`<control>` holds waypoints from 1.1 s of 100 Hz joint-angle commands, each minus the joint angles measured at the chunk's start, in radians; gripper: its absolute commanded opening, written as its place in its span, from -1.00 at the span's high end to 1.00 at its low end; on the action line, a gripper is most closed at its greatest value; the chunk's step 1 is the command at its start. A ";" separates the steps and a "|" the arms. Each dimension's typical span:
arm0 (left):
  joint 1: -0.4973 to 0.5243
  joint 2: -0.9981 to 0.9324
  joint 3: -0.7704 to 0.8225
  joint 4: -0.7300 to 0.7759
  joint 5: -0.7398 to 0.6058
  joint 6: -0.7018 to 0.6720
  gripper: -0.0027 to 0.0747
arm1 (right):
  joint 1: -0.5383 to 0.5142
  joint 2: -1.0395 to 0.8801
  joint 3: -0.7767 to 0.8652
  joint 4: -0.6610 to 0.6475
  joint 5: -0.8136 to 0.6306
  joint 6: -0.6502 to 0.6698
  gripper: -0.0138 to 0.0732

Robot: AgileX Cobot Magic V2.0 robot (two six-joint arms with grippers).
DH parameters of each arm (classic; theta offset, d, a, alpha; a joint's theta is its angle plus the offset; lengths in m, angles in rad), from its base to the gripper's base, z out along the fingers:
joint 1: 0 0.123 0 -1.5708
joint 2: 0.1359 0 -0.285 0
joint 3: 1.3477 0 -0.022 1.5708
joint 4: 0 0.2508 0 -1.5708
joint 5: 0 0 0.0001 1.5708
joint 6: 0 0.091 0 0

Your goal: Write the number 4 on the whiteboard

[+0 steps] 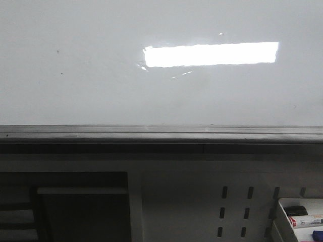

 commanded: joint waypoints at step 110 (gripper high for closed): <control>0.001 -0.028 0.004 -0.004 -0.140 -0.010 0.98 | -0.005 -0.023 -0.007 0.008 -0.125 -0.004 0.85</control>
